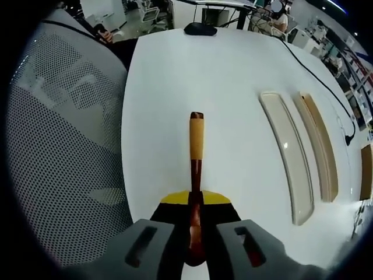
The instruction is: Arrange the utensils inside the cutlery case until each visible utensil rests in its matching compartment.
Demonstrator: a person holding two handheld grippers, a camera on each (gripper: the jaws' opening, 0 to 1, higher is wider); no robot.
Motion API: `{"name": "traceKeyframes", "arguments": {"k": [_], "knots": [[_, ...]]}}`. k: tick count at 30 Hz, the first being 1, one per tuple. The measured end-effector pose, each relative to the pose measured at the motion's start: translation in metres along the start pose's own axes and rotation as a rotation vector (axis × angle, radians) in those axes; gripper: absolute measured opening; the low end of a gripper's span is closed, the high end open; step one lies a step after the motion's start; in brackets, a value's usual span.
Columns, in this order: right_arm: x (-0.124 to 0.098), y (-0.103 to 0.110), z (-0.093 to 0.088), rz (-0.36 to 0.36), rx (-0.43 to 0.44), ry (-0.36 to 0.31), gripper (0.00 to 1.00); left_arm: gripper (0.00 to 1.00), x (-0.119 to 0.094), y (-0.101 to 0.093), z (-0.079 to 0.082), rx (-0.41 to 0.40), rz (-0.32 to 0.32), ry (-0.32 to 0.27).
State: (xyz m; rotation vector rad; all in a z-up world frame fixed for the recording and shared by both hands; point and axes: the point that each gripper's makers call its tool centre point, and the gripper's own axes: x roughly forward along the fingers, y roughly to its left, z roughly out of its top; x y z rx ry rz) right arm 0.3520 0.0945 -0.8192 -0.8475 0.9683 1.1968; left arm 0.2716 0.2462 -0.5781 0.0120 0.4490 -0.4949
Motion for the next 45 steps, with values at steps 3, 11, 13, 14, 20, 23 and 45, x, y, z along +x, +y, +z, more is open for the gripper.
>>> {"name": "traceKeyframes", "arguments": {"k": [3,11,13,14,20,23,45], "knots": [[-0.005,-0.002,0.001,0.006,0.000,0.002,0.01,0.73,-0.001,0.001,-0.001,-0.004,0.002,-0.001],[-0.016,-0.008,-0.002,0.011,0.018,0.020,0.01,0.72,0.001,-0.001,-0.004,-0.002,0.002,0.000],[-0.019,-0.008,-0.003,0.010,0.001,0.031,0.01,0.72,0.001,-0.001,-0.004,-0.006,0.002,-0.001],[-0.019,-0.009,-0.003,0.009,-0.007,0.034,0.01,0.72,0.001,-0.001,-0.005,-0.007,0.002,-0.001],[-0.024,-0.013,-0.002,0.014,-0.015,0.039,0.01,0.72,0.000,0.001,-0.005,-0.010,0.006,-0.002],[-0.027,-0.016,0.000,0.007,-0.028,0.037,0.01,0.72,0.000,0.002,-0.005,-0.008,0.007,-0.002],[-0.046,-0.054,0.000,-0.011,-0.053,0.045,0.01,0.71,0.007,0.001,0.004,0.020,-0.012,0.009]]}}
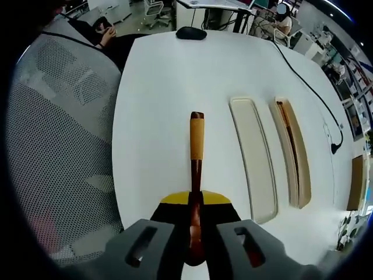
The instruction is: Arrange the utensils inside the cutlery case until each visible utensil rests in its matching compartment.
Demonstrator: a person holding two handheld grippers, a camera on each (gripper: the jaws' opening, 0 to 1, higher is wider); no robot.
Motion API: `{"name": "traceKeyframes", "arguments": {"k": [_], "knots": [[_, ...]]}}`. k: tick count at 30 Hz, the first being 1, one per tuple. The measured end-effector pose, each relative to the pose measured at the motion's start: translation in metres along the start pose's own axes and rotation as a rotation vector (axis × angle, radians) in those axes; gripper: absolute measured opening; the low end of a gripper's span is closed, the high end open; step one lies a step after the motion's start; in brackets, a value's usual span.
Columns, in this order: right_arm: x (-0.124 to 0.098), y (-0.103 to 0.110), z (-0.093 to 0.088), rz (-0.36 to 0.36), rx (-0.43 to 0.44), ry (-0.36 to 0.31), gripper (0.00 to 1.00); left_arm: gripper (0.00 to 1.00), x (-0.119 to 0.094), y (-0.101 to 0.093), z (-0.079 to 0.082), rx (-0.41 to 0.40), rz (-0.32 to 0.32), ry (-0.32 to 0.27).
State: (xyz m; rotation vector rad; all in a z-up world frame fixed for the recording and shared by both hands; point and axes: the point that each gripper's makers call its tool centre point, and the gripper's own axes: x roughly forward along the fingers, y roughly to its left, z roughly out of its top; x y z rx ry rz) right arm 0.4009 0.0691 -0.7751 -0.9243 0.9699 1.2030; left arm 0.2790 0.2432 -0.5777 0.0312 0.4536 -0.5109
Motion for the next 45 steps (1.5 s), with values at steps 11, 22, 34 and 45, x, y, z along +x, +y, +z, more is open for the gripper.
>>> {"name": "traceKeyframes", "arguments": {"k": [11,22,34,45], "knots": [[-0.010,-0.023,0.001,-0.007,-0.005,-0.008,0.01,0.71,0.001,0.003,-0.001,-0.008,0.004,0.000],[-0.021,-0.044,0.000,-0.016,-0.008,-0.002,0.01,0.71,0.001,0.005,-0.005,-0.017,0.008,0.008],[-0.027,-0.062,0.006,-0.021,-0.033,-0.015,0.01,0.71,0.004,0.011,-0.004,-0.026,0.016,0.000],[-0.037,-0.093,0.016,-0.032,-0.061,-0.024,0.01,0.71,0.003,0.023,-0.012,-0.048,0.037,0.018]]}}
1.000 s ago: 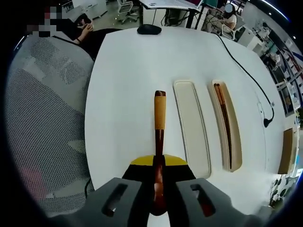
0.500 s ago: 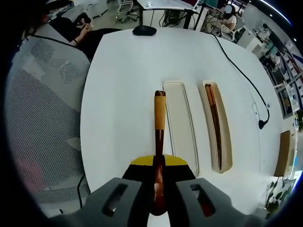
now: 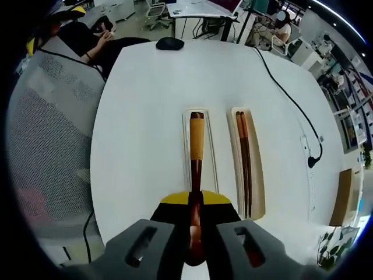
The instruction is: Arrange the utensils inside the cutlery case until each visible utensil rests in its matching compartment.
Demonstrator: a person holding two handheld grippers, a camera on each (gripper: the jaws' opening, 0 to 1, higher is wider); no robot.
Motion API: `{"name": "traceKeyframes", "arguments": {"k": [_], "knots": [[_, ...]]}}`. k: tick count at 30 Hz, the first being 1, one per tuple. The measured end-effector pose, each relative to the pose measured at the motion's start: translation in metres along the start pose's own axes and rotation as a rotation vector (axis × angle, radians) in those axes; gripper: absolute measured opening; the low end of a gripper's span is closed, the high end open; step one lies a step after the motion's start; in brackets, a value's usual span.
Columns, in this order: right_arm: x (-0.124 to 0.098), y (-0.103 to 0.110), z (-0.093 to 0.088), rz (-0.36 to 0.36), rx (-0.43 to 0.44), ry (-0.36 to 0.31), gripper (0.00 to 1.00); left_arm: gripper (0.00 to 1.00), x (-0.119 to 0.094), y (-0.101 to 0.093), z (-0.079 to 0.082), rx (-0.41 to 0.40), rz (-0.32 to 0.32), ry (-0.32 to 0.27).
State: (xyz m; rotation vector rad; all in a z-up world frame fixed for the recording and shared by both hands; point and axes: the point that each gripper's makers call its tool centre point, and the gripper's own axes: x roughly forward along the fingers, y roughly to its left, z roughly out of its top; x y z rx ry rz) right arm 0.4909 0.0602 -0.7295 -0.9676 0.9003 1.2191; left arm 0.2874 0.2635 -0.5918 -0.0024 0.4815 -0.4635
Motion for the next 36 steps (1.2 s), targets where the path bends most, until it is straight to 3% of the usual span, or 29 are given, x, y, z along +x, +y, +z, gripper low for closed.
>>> {"name": "traceKeyframes", "arguments": {"k": [16,23,36], "knots": [[-0.011,-0.031,0.007,0.036,-0.034,-0.001,0.01,0.71,0.013,0.005,0.000,-0.014,-0.007,0.019],[-0.021,-0.047,0.028,0.054,-0.042,-0.034,0.01,0.71,0.016,0.009,0.000,-0.019,-0.008,0.028],[-0.028,-0.091,0.047,0.067,-0.060,-0.017,0.01,0.71,0.016,0.012,0.007,-0.008,0.007,0.020]]}}
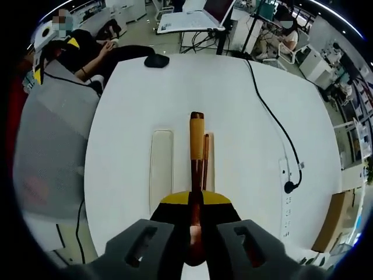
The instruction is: Arrange the utensils inside the cutlery case until each visible utensil rests in its matching compartment.
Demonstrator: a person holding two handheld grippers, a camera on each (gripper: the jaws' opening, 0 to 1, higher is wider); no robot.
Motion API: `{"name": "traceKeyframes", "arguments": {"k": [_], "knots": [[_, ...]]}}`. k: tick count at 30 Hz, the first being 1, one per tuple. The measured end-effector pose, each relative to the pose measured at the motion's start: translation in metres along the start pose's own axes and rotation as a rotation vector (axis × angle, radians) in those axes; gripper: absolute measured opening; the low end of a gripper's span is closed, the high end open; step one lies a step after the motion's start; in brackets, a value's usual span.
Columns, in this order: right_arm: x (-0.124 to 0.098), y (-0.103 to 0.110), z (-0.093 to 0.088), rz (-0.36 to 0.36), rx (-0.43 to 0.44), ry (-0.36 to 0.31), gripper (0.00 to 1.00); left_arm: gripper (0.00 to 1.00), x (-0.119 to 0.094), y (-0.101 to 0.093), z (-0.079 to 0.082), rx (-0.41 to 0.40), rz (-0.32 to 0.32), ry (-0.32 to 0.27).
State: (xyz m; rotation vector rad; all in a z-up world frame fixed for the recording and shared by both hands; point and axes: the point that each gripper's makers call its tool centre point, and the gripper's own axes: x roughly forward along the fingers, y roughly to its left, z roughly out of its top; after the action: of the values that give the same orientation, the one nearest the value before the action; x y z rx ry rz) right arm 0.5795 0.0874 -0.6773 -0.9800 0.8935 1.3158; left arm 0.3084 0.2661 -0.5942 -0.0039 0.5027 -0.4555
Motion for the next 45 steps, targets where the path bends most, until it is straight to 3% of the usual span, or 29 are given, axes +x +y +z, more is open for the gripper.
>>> {"name": "traceKeyframes", "arguments": {"k": [12,29,33,36,45], "knots": [[0.022,-0.016,-0.008,0.021,-0.023,0.034,0.01,0.71,0.000,0.010,-0.004,-0.008,0.023,0.012],[0.059,-0.017,-0.016,0.042,-0.012,0.050,0.01,0.71,0.008,0.006,-0.001,-0.023,0.030,0.014],[0.072,-0.023,-0.021,0.010,-0.004,0.055,0.01,0.71,0.008,0.007,-0.004,-0.029,0.039,0.021],[0.082,-0.015,-0.022,0.041,0.007,0.051,0.01,0.71,0.006,0.008,-0.005,-0.038,0.049,0.020],[0.100,-0.014,-0.028,0.047,-0.027,0.071,0.01,0.71,0.006,0.010,-0.007,-0.035,0.056,0.032]]}}
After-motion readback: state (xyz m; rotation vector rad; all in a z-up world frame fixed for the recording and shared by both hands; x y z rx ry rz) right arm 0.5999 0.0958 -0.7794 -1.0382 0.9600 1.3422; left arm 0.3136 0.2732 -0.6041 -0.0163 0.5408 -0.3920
